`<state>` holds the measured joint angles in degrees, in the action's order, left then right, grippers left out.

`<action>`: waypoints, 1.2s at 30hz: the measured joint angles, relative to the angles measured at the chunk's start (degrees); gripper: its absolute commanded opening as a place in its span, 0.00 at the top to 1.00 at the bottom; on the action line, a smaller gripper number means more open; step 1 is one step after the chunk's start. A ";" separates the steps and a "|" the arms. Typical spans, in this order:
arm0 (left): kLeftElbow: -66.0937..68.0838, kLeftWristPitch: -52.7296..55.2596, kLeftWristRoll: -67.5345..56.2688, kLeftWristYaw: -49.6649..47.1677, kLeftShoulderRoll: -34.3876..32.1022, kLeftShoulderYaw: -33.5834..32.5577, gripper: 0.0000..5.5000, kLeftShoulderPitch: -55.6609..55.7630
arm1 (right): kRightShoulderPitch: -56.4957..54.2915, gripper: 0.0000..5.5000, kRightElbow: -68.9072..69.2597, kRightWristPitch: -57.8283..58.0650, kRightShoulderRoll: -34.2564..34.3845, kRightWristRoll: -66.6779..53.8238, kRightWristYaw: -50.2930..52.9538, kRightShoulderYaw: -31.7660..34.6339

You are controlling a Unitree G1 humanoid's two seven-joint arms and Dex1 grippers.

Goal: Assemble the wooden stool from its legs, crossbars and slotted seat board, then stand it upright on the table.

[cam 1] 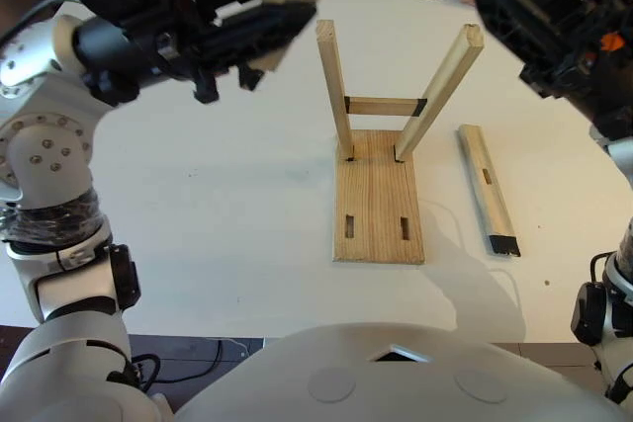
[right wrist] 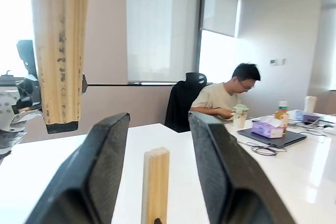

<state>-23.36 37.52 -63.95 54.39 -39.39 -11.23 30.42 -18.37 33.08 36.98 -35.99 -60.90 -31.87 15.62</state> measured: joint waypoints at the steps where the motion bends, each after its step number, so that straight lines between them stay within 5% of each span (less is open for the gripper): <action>1: -0.70 0.55 -0.26 0.08 0.20 0.58 0.63 -0.38 | -0.04 0.63 0.06 0.33 -0.22 -0.14 -0.58 -0.52; 6: -2.96 2.81 -2.20 1.38 1.20 2.91 0.63 -1.92 | -0.05 0.50 2.94 1.67 -2.26 -3.20 -5.41 -2.40; 25: -3.67 1.86 3.11 4.99 1.72 7.21 0.63 -3.87 | -4.89 0.50 4.58 2.93 -4.53 -15.12 -4.63 -4.78; 30: -3.57 1.56 4.20 6.13 1.87 8.33 0.63 -4.22 | -5.11 0.61 4.44 3.11 -4.67 -15.70 -4.96 -5.44; 36: -3.40 1.67 4.33 6.82 2.09 8.71 0.63 -4.37 | -4.78 0.63 4.48 3.62 -6.36 -15.59 -7.54 -5.35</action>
<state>-26.76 39.20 -59.62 61.22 -37.29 -2.52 26.05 -23.15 37.56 40.60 -42.34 -76.50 -39.41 10.26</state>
